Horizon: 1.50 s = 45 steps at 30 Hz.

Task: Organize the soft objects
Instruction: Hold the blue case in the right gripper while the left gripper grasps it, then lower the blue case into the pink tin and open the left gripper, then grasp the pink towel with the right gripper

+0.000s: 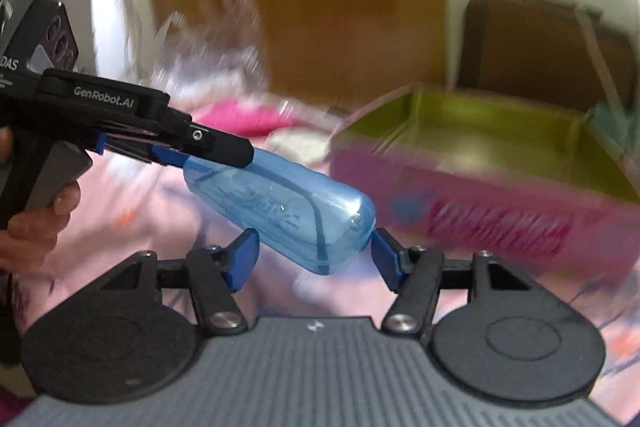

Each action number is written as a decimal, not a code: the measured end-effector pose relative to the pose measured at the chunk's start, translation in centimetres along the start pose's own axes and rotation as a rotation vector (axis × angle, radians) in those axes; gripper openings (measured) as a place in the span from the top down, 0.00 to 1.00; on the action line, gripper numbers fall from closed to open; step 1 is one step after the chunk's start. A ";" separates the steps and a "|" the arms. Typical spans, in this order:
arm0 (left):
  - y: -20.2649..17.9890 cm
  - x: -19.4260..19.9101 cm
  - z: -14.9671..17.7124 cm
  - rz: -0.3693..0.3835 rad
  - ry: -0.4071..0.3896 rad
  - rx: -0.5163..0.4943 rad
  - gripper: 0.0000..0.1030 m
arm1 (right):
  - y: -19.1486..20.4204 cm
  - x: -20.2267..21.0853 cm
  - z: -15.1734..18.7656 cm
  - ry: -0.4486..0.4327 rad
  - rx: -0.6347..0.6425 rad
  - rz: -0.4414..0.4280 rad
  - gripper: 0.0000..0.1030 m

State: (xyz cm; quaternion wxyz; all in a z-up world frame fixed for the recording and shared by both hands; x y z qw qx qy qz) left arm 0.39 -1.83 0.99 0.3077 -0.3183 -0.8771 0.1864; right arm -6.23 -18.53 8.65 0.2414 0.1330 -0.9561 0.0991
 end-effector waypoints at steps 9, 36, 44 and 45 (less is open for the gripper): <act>-6.7 -7.5 -8.3 0.065 -0.062 -0.179 0.20 | -7.5 -4.1 -4.3 -0.072 0.027 0.316 0.34; 15.7 11.1 -3.7 -0.666 -0.499 0.178 0.21 | 11.2 -23.8 -9.2 0.330 -0.443 -0.273 0.37; 17.5 12.5 -3.3 -0.645 -0.525 0.277 0.21 | 13.5 -23.4 -8.4 0.356 -0.456 -0.289 0.90; 17.8 12.5 -3.3 -0.644 -0.532 0.283 0.21 | 13.4 -21.2 -8.2 0.328 -0.413 -0.314 0.90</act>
Point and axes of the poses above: each gripper's, at about its wrist camera, not at the fingertips, and x roughly against the way its jaws point, y to its left, z to its underside, the point moved 3 cm from there along -x, roughly the way its jaws point, and after that the axes turned 12 degrees about z, right-handed, at the moved point
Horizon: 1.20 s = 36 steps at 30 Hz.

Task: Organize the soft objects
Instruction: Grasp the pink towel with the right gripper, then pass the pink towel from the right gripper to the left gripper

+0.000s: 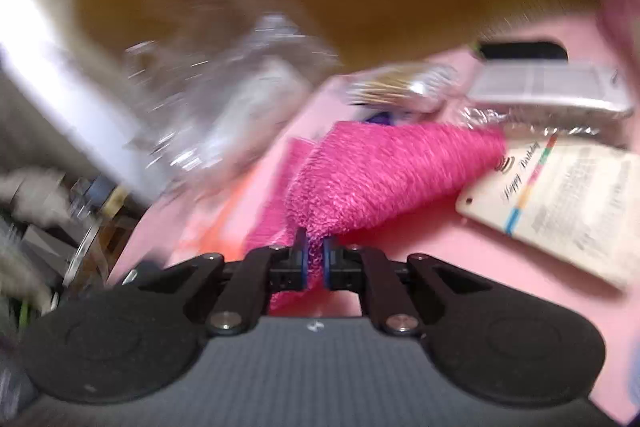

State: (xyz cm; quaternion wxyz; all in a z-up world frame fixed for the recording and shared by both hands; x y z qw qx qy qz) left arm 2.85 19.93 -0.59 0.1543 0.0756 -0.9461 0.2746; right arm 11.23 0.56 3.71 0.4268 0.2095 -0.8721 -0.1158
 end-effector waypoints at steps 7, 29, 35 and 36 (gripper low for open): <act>-0.4 0.5 -0.1 0.047 -0.002 -0.001 0.21 | -3.6 13.6 8.1 -0.102 0.184 0.055 0.90; -14.2 7.0 10.1 0.502 0.530 -0.222 0.05 | -6.8 13.5 12.8 -0.103 0.512 0.220 0.05; -14.2 6.6 12.7 0.467 0.549 -0.272 0.57 | -4.5 13.9 14.3 -0.157 0.536 0.156 0.81; -14.3 6.4 12.6 0.482 0.552 -0.266 0.59 | -4.2 14.0 14.6 -0.175 0.543 0.158 0.82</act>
Point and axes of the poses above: each gripper's, at about its wrist camera, not at the fingertips, and x roughly against the way its jaws point, y to its left, z to its underside, the point moved 3 cm from there along -x, roughly the way its jaws point, and after that the axes turned 12 degrees about z, right-handed, at the moved point
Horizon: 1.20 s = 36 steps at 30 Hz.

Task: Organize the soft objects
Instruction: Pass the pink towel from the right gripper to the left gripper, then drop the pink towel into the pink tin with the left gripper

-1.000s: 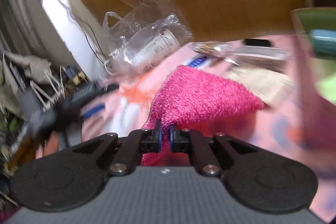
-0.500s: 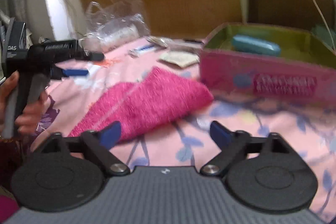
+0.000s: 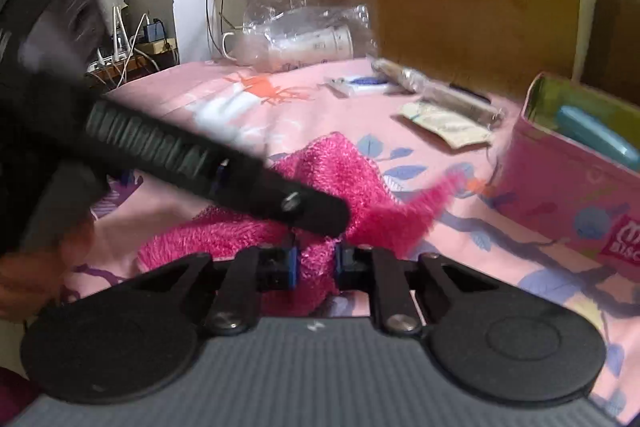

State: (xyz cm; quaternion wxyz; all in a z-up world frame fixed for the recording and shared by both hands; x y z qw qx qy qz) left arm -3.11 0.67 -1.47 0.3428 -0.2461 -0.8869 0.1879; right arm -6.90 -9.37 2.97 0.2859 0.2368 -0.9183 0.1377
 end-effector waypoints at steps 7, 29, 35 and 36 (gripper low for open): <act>-4.4 -0.9 -3.5 0.164 -0.019 -0.057 0.59 | -4.9 5.2 -3.0 -0.226 -0.058 0.154 0.82; -11.3 -13.1 -14.1 0.196 -0.127 -0.243 0.13 | -23.6 4.7 -1.6 -0.245 -0.327 0.676 0.28; -2.9 -5.6 -10.8 -0.026 -0.175 -0.201 0.14 | -19.0 3.9 -4.8 -0.271 -0.359 0.439 0.34; -1.5 -4.6 -10.5 -0.089 -0.178 -0.201 0.15 | -17.9 3.3 -5.3 -0.259 -0.344 0.392 0.38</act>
Point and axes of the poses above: each gripper's, at about its wrist camera, not at the fingertips, and x roughly against the way its jaws point, y to its left, z to its underside, the point moved 3 cm from there along -x, roughly the way its jaws point, and after that the axes turned 12 degrees about z, right-handed, at the moved point
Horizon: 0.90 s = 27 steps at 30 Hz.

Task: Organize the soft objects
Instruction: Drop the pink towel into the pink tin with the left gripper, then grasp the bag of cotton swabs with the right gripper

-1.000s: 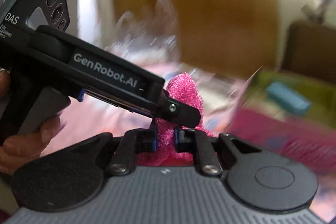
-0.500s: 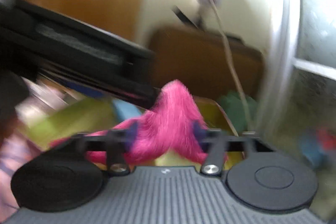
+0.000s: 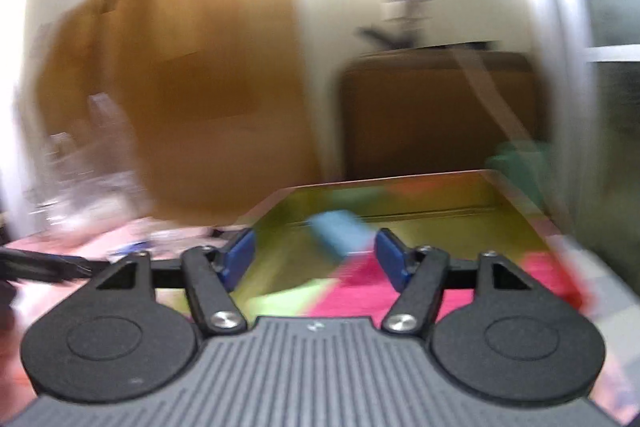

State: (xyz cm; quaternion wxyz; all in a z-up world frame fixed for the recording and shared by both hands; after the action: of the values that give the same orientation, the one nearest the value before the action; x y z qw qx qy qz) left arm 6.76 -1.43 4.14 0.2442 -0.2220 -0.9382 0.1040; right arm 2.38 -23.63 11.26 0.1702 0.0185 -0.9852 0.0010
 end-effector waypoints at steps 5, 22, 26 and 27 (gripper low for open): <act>8.8 2.9 2.1 -0.324 0.001 0.040 0.16 | 9.2 -3.4 -0.6 0.149 0.061 -0.221 0.46; 17.4 6.1 2.3 -0.384 -0.162 0.379 0.16 | 26.4 -29.8 -1.2 0.553 0.086 -0.120 0.24; 18.3 6.5 2.5 -0.374 -0.175 0.449 0.15 | 26.8 -28.3 0.1 0.657 0.095 -0.242 0.27; 18.4 6.6 2.6 -0.367 -0.176 0.462 0.14 | 27.1 -27.1 0.2 0.693 0.110 -0.320 0.28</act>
State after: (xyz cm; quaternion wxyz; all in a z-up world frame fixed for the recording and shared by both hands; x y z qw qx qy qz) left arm 7.03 17.59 -0.93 0.2206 0.0226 -0.9317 0.2877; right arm 26.80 4.41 2.14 0.4899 0.1798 -0.8524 0.0337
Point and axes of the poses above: each gripper's, at about its wrist camera, not at the fingertips, and x roughly against the way its jaws point, y to its left, z to its underside, the point moved 3 cm from there along -x, roughly the way its jaws point, and after that the axes turned 12 degrees about z, right-handed, at the moved point
